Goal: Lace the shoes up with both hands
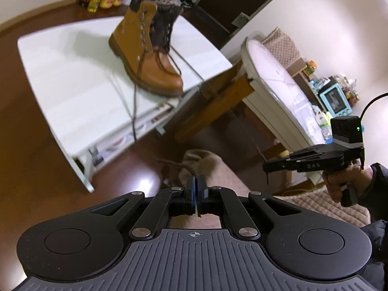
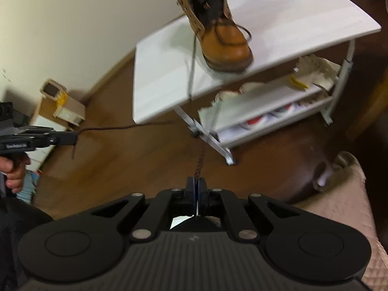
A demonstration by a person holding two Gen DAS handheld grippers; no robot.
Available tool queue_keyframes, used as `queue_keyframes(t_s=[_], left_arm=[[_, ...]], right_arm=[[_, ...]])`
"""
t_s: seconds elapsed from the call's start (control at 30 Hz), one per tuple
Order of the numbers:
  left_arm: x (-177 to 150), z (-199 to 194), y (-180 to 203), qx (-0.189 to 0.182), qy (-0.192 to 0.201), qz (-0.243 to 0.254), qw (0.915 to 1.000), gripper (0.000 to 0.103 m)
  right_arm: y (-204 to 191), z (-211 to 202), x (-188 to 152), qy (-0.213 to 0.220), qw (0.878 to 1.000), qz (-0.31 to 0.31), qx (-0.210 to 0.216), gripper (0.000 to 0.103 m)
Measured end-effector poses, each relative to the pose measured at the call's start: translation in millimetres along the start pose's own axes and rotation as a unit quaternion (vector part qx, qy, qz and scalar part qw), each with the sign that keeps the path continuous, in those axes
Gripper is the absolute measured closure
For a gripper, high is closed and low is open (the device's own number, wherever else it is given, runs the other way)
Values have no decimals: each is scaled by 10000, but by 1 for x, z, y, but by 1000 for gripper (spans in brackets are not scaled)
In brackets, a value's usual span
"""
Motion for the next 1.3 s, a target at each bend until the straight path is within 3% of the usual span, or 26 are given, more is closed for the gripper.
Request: queue_keyframes(t_s=[0.2, 0.33, 0.53, 0.77, 1.13, 1.3], left_arm=[[-23, 18, 39, -247, 18, 29, 9997, 102], [-44, 29, 78, -258, 345, -33, 9991, 102], [-83, 53, 139, -61, 846, -394, 9956, 102], [-108, 80, 200, -233, 780, -359, 9960, 102], [-121, 91, 229, 85, 843, -203, 9962, 102], [-121, 91, 242, 572, 1040, -237, 9926, 102]], right_arm=[[13, -15, -42, -442, 9965, -438, -552, 101], [33, -37, -66, -470, 9945, -594, -728, 101], [62, -68, -104, -425, 9930, -1017, -412, 101], [81, -81, -150, -507, 9914, -1197, -175, 101], [77, -97, -194, -272, 9936, -1098, 65, 101], [78, -107, -195, 60, 9946, -1029, 87, 101]])
Point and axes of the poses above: each gripper's, at about its wrist camera, not at the fingertips, and z roughly the way its jaws point, y to its right, x to its top, the point moved 6 cm from there along z, roughly the way its jaws point, and after that the axes turned 12 degrees about -y, right-handed, at the moved point
